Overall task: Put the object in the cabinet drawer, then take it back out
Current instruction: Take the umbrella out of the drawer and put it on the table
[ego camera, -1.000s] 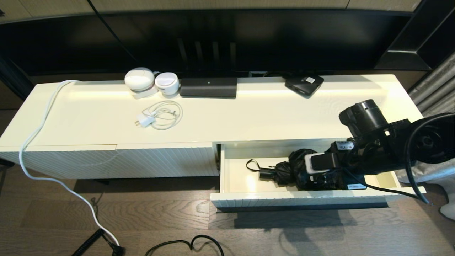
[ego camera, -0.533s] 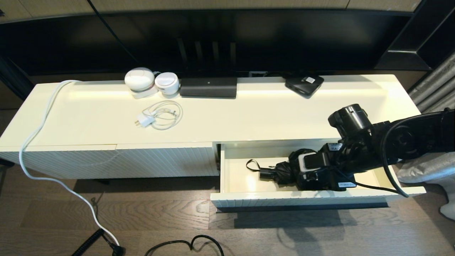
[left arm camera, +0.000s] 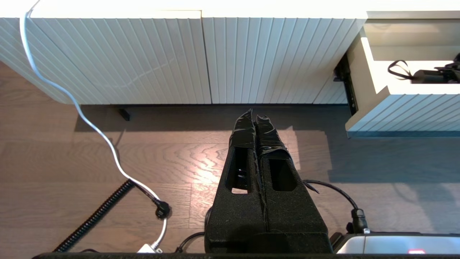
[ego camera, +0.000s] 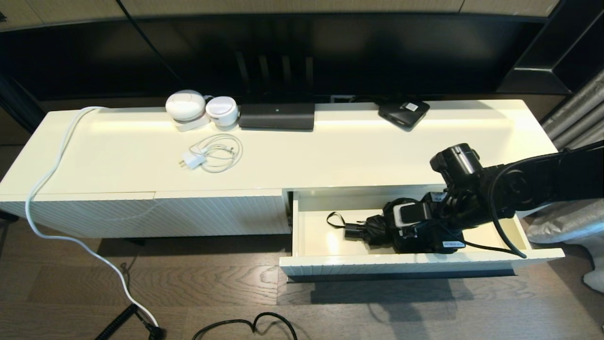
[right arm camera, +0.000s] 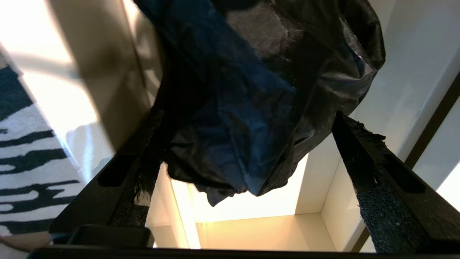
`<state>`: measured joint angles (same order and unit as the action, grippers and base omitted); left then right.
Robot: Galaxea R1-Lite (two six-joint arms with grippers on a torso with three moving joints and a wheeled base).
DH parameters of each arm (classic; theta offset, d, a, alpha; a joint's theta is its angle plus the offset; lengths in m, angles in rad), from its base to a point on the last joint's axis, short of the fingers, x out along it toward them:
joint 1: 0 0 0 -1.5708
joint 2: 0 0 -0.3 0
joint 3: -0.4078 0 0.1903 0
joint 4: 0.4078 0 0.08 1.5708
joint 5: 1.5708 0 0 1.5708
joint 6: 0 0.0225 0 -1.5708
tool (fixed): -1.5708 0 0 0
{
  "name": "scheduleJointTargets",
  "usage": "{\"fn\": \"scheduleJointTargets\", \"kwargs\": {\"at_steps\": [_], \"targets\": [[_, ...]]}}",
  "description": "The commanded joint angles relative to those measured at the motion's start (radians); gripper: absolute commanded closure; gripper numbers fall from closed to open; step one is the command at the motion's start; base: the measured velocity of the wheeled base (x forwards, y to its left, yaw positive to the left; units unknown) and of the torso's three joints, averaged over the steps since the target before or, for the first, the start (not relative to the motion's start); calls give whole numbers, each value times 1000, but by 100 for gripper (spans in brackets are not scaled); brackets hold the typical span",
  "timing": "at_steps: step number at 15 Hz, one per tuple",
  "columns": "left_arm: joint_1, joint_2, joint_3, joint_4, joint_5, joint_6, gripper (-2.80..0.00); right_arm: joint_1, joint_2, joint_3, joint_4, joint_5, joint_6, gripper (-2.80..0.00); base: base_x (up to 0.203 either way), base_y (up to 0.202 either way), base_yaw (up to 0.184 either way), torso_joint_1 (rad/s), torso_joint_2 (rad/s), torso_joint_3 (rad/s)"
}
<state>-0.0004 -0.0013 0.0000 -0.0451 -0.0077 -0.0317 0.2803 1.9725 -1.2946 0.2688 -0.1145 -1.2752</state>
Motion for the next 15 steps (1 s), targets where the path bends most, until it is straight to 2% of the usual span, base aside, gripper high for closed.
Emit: {"fn": "scheduleJointTargets", "kwargs": {"at_steps": [1,9,15], "targets": [[0,1,0,1,0,-1,0,-3,25,-5,2,0,-7,-280,0,0,0,0,0,0],[2,1,0,1,0,-1,0,-6,103,-138,22,6,-6,-280,0,0,0,0,0,0],[1,1,0,-1,0,-1,0,-13,169,-271,130,5,-7,-280,0,0,0,0,0,0]]}}
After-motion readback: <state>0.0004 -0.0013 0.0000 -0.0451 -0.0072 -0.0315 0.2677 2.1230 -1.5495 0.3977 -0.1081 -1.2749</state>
